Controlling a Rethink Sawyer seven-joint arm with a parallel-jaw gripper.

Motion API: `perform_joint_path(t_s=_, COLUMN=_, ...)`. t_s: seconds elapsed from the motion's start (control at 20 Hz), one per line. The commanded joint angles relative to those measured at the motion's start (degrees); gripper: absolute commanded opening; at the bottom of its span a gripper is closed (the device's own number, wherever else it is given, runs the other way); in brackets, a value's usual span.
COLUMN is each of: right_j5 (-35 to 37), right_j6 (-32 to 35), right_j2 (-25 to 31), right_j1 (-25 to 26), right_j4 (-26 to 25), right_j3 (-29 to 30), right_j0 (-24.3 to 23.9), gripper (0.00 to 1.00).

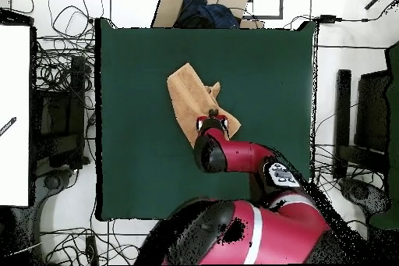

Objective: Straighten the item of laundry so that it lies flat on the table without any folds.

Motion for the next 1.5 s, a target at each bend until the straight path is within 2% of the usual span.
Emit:
perform_joint_path(t_s=0.05, right_j5=20.3, right_j6=1.1, right_j2=3.4, right_j1=5.6, right_j4=-3.7, right_j3=8.7, right_j0=-5.0, gripper=0.0)
perform_joint_path(t_s=0.35, right_j5=17.9, right_j6=2.7, right_j2=4.5, right_j1=1.6, right_j4=-4.4, right_j3=11.1, right_j0=-5.0, gripper=0.0)
perform_joint_path(t_s=0.7, right_j5=21.9, right_j6=3.6, right_j2=1.9, right_j1=-3.6, right_j4=-2.4, right_j3=13.9, right_j0=-1.8, gripper=0.0)
perform_joint_path(t_s=1.0, right_j5=22.5, right_j6=4.1, right_j2=2.9, right_j1=-6.1, right_j4=-2.9, right_j3=16.1, right_j0=-2.4, gripper=0.0)
perform_joint_path(t_s=1.3, right_j5=21.8, right_j6=4.1, right_j2=4.5, right_j1=-5.2, right_j4=-3.3, right_j3=16.2, right_j0=-4.0, gripper=0.0)
perform_joint_path(t_s=1.5, right_j5=24.4, right_j6=3.9, right_j2=4.5, right_j1=-8.9, right_j4=-2.0, right_j3=16.9, right_j0=-2.6, gripper=0.0)
